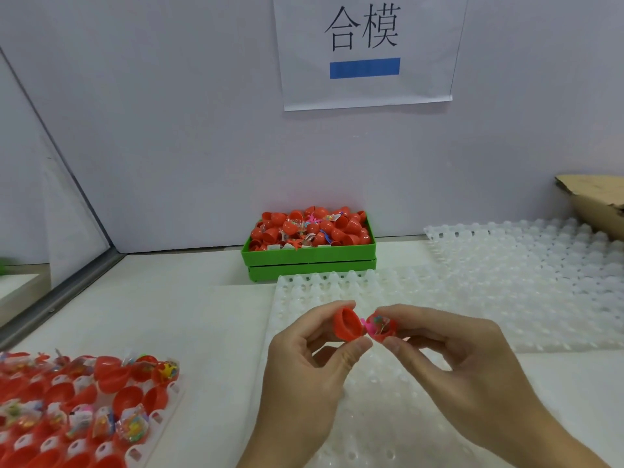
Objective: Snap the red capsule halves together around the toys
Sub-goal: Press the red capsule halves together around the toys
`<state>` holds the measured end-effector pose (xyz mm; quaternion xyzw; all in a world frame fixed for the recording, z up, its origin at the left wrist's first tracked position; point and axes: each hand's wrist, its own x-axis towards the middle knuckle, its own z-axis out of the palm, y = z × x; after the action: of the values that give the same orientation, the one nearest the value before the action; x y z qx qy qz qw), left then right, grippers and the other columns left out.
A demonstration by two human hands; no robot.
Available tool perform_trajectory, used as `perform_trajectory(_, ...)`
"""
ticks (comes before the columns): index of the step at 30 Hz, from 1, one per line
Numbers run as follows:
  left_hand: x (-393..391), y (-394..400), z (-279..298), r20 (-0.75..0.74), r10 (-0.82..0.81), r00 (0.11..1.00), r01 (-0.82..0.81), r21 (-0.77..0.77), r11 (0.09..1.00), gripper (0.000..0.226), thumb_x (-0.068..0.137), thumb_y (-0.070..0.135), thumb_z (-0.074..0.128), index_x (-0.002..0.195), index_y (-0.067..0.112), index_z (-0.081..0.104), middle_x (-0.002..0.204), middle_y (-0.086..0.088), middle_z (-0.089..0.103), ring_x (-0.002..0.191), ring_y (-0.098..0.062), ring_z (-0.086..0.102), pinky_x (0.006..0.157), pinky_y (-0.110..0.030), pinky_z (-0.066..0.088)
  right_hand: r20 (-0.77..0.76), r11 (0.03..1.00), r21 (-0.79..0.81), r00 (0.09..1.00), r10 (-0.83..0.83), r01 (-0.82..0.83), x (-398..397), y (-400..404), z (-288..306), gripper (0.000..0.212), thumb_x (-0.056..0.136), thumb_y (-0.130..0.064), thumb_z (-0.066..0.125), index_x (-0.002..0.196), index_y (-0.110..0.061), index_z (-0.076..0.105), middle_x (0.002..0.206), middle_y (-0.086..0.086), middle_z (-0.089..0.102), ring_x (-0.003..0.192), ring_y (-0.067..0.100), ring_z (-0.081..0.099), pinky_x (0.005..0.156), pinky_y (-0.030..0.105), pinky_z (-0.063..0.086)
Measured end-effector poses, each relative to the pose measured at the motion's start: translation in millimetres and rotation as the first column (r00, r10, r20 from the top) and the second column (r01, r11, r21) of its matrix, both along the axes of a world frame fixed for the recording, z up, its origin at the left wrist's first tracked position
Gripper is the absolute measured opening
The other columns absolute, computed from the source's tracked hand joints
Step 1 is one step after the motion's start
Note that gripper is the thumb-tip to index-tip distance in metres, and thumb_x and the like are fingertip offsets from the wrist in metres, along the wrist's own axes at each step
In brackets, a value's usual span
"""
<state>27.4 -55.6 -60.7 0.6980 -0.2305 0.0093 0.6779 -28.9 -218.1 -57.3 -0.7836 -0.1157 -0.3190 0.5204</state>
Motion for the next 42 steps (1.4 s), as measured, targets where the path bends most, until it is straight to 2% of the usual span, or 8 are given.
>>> perform_trajectory(4, -2, 2, 1, 0.093, 0.005, 0.996, -0.012, 0.073, 0.997, 0.037, 0.064, 0.034, 0.074, 0.1, 0.044, 0.07, 0.092, 0.018, 0.074, 0.091, -0.007, 0.07, 0.075, -0.016, 0.056, 0.073, 0.96, -0.274, 0.997, -0.036, 0.055, -1, -4, 2, 0.031, 0.086, -0.01, 0.071, 0.116, -0.021, 0.073, 0.096, -0.015, 0.073, 0.085, 0.007, 0.07, 0.066, 0.02, 0.056)
perform_trajectory(9, -3, 2, 3, 0.125, -0.028, 0.992, 0.003, 0.198, 0.98, 0.036, 0.069, 0.042, 0.068, 0.099, 0.06, 0.06, 0.095, 0.036, 0.067, 0.098, 0.008, 0.063, 0.073, -0.003, 0.048, 0.045, 0.906, -0.422, 0.999, -0.023, 0.039, -3, -10, 5, 0.037, 0.092, -0.013, 0.063, 0.127, -0.024, 0.066, 0.096, -0.015, 0.064, 0.083, 0.002, 0.061, 0.067, 0.012, 0.048)
perform_trajectory(14, -5, 1, 2, 0.104, -0.13, 0.986, 0.106, 0.206, 0.973, 0.034, 0.078, 0.044, 0.071, 0.108, 0.057, 0.061, 0.106, 0.027, 0.069, 0.104, -0.003, 0.065, 0.081, -0.024, 0.058, 0.001, 0.87, -0.492, 1.0, -0.008, 0.008, -7, -11, 7, 0.04, 0.097, -0.03, 0.048, 0.136, -0.034, 0.055, 0.098, -0.018, 0.058, 0.084, 0.006, 0.06, 0.067, 0.02, 0.05)
perform_trajectory(19, -6, 0, 1, 0.071, -0.106, 0.992, 0.094, 0.156, 0.983, 0.037, 0.074, 0.054, 0.07, 0.111, 0.047, 0.065, 0.102, 0.021, 0.072, 0.098, -0.01, 0.069, 0.083, -0.038, 0.059, -0.031, 0.886, -0.462, 0.999, -0.039, 0.021, -9, -13, 6, 0.049, 0.091, -0.025, 0.06, 0.136, -0.04, 0.049, 0.096, -0.024, 0.06, 0.087, 0.004, 0.06, 0.071, 0.013, 0.049)
perform_trajectory(24, -5, 0, 0, 0.076, -0.1, 0.992, 0.088, 0.145, 0.985, 0.033, 0.073, 0.042, 0.071, 0.106, 0.044, 0.068, 0.097, 0.017, 0.073, 0.094, -0.01, 0.07, 0.083, -0.039, 0.059, -0.011, 0.886, -0.463, 1.0, -0.018, 0.011, -9, -12, 11, 0.031, 0.086, -0.018, 0.065, 0.112, -0.034, 0.061, 0.093, -0.021, 0.063, 0.085, 0.006, 0.062, 0.068, 0.014, 0.049)
perform_trajectory(31, -7, -3, -3, 0.114, -0.096, 0.989, 0.082, 0.12, 0.989, 0.031, 0.078, 0.04, 0.074, 0.108, 0.046, 0.067, 0.096, 0.013, 0.073, 0.097, -0.015, 0.069, 0.08, -0.037, 0.06, 0.004, 0.853, -0.52, 0.999, -0.044, 0.039, -10, -12, 11, 0.029, 0.088, -0.014, 0.065, 0.114, -0.026, 0.068, 0.099, -0.017, 0.061, 0.084, 0.007, 0.063, 0.068, 0.019, 0.052)
perform_trajectory(37, -7, -5, -4, 0.124, -0.141, 0.982, 0.118, 0.179, 0.977, 0.025, 0.079, 0.035, 0.068, 0.1, 0.047, 0.066, 0.093, 0.015, 0.07, 0.092, -0.015, 0.068, 0.079, -0.03, 0.06, -0.02, 0.876, -0.477, 0.995, -0.093, 0.073, -11, -11, 9, 0.058, 0.083, -0.008, 0.075, 0.119, -0.045, 0.049, 0.095, -0.023, 0.061, 0.086, 0.003, 0.061, 0.071, 0.017, 0.052)
perform_trajectory(42, -7, -4, -5, 0.125, -0.155, 0.98, 0.135, 0.16, 0.978, 0.021, 0.077, 0.032, 0.071, 0.095, 0.038, 0.064, 0.085, 0.015, 0.067, 0.091, -0.018, 0.068, 0.08, -0.03, 0.06, 0.01, 0.913, -0.403, 0.998, -0.07, 0.068, -10, -9, 10, 0.064, 0.075, 0.0, 0.08, 0.115, -0.04, 0.05, 0.091, -0.019, 0.063, 0.085, 0.006, 0.064, 0.067, 0.015, 0.054)
